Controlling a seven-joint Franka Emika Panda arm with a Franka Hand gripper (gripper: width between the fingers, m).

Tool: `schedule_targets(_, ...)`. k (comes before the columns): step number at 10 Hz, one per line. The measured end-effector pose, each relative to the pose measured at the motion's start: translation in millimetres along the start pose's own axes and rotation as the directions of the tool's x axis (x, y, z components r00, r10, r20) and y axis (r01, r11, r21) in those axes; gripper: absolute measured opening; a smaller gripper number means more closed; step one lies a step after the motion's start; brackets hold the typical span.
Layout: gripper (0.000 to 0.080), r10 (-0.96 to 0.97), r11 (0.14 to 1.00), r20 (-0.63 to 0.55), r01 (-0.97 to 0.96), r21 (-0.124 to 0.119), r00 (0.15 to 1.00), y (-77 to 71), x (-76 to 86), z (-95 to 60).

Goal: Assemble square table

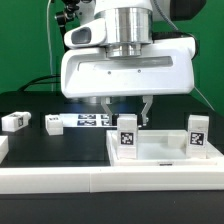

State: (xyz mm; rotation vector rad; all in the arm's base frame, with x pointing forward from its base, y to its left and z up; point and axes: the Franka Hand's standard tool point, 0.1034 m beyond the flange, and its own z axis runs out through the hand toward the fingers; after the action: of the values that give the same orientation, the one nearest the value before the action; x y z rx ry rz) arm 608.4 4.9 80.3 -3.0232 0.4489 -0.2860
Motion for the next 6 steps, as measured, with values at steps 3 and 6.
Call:
schedule_targets(3, 0.0288, 0.091, 0.996, 0.000, -0.091, 0.000, 0.996, 0.7, 0.2, 0.0)
schedule_targets(6, 0.0290, 0.373, 0.928, 0.000, -0.373, -0.004, 0.928, 2.7, 0.1, 0.0)
